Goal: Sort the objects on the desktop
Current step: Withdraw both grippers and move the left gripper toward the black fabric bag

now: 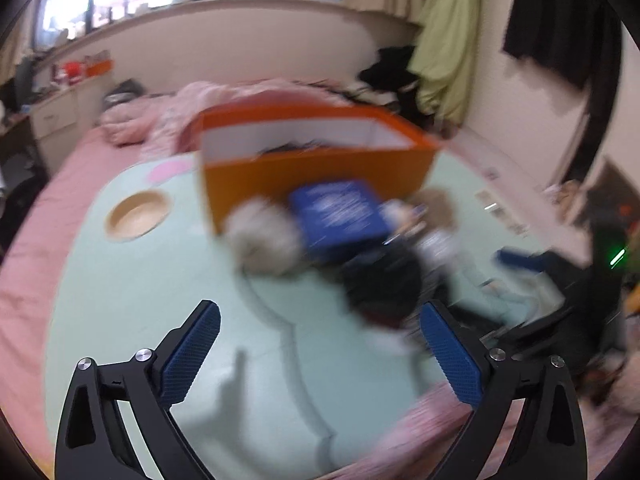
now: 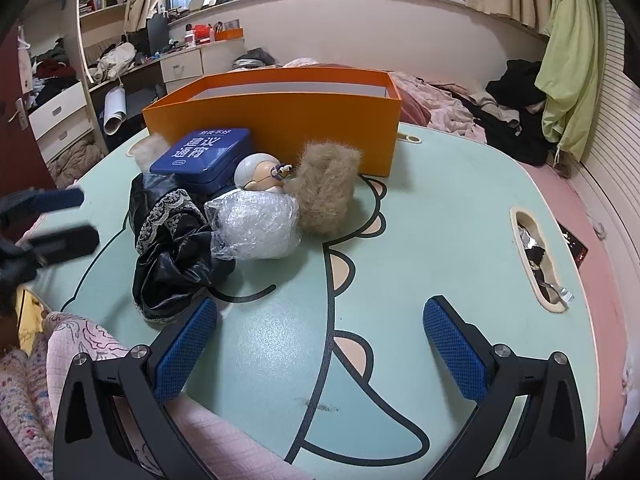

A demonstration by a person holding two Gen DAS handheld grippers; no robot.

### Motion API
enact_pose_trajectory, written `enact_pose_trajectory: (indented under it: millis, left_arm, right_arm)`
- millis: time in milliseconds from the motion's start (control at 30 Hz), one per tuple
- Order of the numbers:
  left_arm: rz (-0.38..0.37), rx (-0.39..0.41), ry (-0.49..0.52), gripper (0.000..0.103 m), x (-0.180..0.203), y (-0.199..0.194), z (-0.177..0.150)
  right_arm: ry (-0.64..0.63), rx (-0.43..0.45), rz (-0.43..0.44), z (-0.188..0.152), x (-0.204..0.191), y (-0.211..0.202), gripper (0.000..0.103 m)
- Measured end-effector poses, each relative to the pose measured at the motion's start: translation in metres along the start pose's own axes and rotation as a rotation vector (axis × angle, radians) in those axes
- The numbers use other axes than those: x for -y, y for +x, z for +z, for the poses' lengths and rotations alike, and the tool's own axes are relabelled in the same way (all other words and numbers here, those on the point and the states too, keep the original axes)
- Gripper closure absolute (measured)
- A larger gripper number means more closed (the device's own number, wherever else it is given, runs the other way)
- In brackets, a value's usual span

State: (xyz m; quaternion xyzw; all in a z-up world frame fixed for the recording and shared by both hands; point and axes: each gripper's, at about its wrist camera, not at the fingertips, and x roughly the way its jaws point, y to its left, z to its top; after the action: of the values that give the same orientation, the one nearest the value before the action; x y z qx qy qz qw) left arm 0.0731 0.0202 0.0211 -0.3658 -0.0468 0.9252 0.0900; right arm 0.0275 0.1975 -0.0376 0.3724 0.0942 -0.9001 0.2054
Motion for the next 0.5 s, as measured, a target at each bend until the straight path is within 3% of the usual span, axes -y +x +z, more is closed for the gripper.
enact_pose_trajectory:
  millis: [100,167,233,300,433,500]
  left_arm:
    - [-0.046,-0.024,0.023,0.007,0.020,0.013,0.020]
    - [0.008,-0.061,0.061,0.018,0.032,0.030,0.028]
    - [0.054,-0.106,0.075,0.040,0.035,0.045,0.028]
    - [0.011,-0.119,0.058,0.050,0.029,0.045,0.026]
    - [-0.016,-0.075,0.037,0.061,0.014,0.021,0.015]
    - [-0.016,-0.065,0.039,0.062,0.007,0.013,0.007]
  right_arm:
    - [0.000,0.001,0.001,0.000,-0.001,-0.001,0.000]
    - [0.000,0.001,0.001,0.000,-0.001,-0.001,0.000]
    - [0.000,0.001,0.001,0.000,-0.001,-0.001,0.000]
    - [0.000,0.001,0.001,0.000,-0.001,-0.001,0.000]
    - [0.000,0.001,0.000,0.000,-0.002,-0.001,0.000]
    - [0.000,0.001,0.001,0.000,-0.001,-0.001,0.000]
